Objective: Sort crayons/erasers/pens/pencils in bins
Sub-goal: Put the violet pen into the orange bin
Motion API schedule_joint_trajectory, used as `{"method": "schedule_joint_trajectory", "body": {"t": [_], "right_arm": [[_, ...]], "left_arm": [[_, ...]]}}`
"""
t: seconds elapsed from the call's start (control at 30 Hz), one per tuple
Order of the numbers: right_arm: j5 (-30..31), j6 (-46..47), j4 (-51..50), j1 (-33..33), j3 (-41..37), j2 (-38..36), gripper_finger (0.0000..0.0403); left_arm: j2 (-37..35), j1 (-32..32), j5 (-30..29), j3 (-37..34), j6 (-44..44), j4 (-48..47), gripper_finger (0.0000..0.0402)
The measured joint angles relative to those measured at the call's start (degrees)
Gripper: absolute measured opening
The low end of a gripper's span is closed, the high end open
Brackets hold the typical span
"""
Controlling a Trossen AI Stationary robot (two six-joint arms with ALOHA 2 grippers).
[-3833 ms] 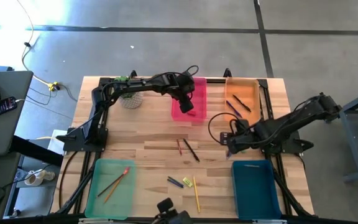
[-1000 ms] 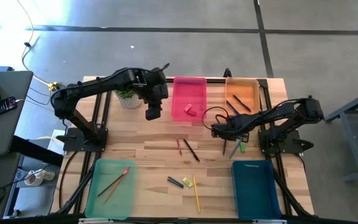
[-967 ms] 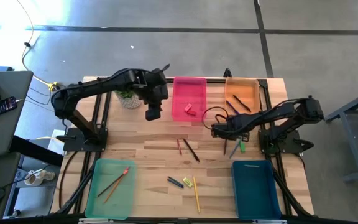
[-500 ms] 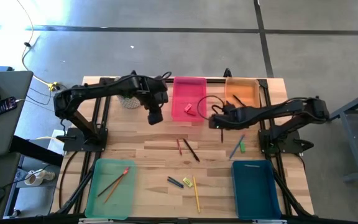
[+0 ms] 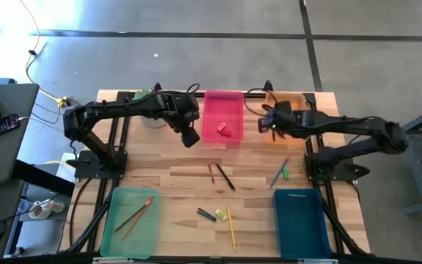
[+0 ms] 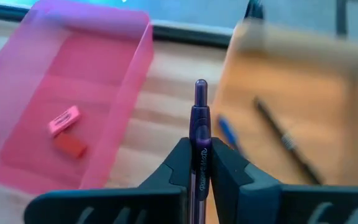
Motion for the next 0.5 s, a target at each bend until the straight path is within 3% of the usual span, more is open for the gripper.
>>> {"method": "schedule_joint_trajectory", "body": {"t": [0.23, 0.5], "right_arm": [[0.7, -18.6, 0.3, -6.8, 0.0, -2.3, 0.0016], [-1.0, -39.4, 2.1, -12.8, 0.0, 0.7, 0.0016]], "left_arm": [[0.0, -2.2, 0.0, -0.6, -7.5, 2.7, 0.0139], [0.1, -6.4, 0.0, -0.6, -15.8, 8.6, 0.0139]]}}
